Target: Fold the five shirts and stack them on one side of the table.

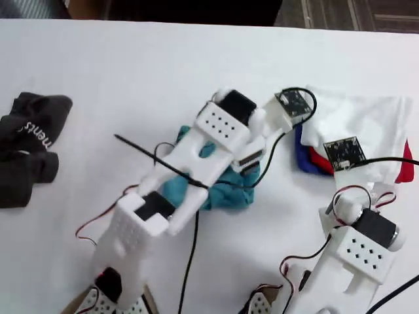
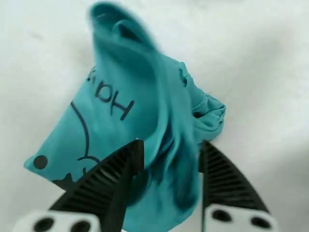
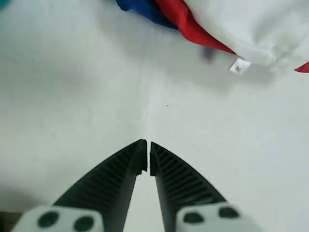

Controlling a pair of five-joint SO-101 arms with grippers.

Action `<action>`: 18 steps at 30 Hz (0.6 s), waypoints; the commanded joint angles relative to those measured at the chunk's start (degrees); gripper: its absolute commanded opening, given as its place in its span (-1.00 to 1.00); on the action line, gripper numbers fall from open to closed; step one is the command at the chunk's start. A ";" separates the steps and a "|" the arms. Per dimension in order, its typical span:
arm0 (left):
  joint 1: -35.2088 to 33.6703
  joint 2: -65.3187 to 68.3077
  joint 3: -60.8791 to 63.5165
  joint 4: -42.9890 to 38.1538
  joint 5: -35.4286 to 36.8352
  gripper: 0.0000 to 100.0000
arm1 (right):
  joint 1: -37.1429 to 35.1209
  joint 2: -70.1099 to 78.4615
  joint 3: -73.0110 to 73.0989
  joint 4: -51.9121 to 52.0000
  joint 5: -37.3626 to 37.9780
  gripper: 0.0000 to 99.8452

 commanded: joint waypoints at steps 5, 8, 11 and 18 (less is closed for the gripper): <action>-12.48 -6.42 -7.34 1.23 0.26 -0.49 | -0.92 -1.19 3.69 -5.85 0.35 -0.96; -20.57 -6.59 -7.25 1.23 0.18 -0.51 | -5.14 -1.19 5.01 -6.46 0.35 -0.96; -28.04 -5.45 -7.34 1.05 0.18 -0.82 | -13.41 -1.10 3.43 -7.52 -0.09 -0.96; -41.05 -0.70 -7.43 0.70 0.35 -0.95 | -30.90 13.05 -10.20 -12.97 -4.22 -0.96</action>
